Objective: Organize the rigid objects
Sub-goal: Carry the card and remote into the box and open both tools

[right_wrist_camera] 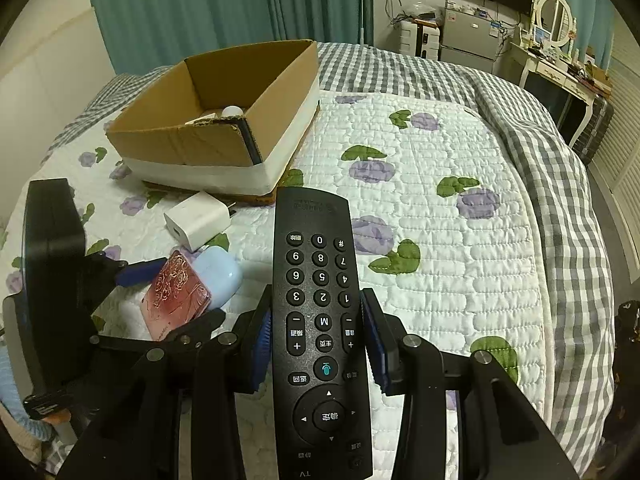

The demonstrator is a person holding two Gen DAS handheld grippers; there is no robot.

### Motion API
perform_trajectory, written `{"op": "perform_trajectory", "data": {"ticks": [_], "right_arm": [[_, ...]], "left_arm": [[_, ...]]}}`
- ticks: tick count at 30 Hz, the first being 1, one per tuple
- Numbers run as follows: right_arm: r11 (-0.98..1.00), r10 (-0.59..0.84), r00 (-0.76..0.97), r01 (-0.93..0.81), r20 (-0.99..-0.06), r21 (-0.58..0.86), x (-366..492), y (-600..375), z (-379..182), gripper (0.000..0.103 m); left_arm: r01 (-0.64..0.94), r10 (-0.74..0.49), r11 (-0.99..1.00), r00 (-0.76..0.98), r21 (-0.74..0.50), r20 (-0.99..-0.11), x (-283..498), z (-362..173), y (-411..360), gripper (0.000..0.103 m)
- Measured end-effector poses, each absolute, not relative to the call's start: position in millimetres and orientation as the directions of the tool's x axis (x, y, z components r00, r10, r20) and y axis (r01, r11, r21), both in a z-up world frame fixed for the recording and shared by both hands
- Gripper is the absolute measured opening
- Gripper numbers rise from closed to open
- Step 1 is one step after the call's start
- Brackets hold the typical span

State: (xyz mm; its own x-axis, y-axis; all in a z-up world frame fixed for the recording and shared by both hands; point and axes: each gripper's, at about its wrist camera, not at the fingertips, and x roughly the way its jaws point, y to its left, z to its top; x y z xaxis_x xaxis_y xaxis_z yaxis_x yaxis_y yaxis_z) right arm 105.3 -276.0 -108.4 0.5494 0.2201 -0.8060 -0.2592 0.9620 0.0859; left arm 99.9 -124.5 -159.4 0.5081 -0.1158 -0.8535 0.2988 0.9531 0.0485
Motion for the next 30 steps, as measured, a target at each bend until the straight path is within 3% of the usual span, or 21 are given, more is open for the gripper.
{"op": "perform_trajectory", "data": {"ticks": [15,16,18,19,21,22,23,26,30], "right_arm": [[0.954,0.233,0.602,-0.295,-0.764,0.058,94,-252,-72,0.039],[0.953,0.235,0.611,-0.3,-0.755,0.054,94,-248,-66,0.039],[0.951,0.236,0.622,-0.305,-0.746,0.047,95,-241,-56,0.039],[0.951,0.236,0.634,-0.306,-0.736,0.042,95,-237,-49,0.039],[0.949,0.243,0.652,-0.314,-0.719,0.036,100,-227,-34,0.039],[0.948,0.243,0.657,-0.317,-0.713,0.031,101,-223,-29,0.039],[0.947,0.245,0.663,-0.32,-0.707,0.028,102,-219,-25,0.039],[0.944,0.256,0.671,-0.328,-0.696,0.031,106,-210,-18,0.039],[0.946,0.241,0.663,-0.325,-0.709,0.017,109,-206,-26,0.039]], "left_arm": [[0.232,-0.117,0.972,0.579,0.025,-0.807,85,-101,-96,0.066],[0.224,-0.116,0.974,0.59,0.023,-0.799,85,-93,-92,0.062],[0.208,-0.117,0.978,0.612,0.017,-0.782,89,-76,-82,0.039],[0.199,-0.119,0.98,0.619,0.008,-0.776,92,-69,-76,0.032],[0.198,-0.148,0.98,0.628,-0.027,-0.764,102,-54,-63,0.027],[0.213,-0.163,0.976,0.631,-0.033,-0.758,106,-48,-58,0.013],[0.223,-0.172,0.974,0.628,-0.035,-0.759,110,-47,-57,0.006],[0.243,-0.184,0.969,0.619,-0.036,-0.764,117,-49,-48,0.001],[0.261,-0.213,0.963,0.608,-0.061,-0.765,117,-62,-38,0.003]]}}
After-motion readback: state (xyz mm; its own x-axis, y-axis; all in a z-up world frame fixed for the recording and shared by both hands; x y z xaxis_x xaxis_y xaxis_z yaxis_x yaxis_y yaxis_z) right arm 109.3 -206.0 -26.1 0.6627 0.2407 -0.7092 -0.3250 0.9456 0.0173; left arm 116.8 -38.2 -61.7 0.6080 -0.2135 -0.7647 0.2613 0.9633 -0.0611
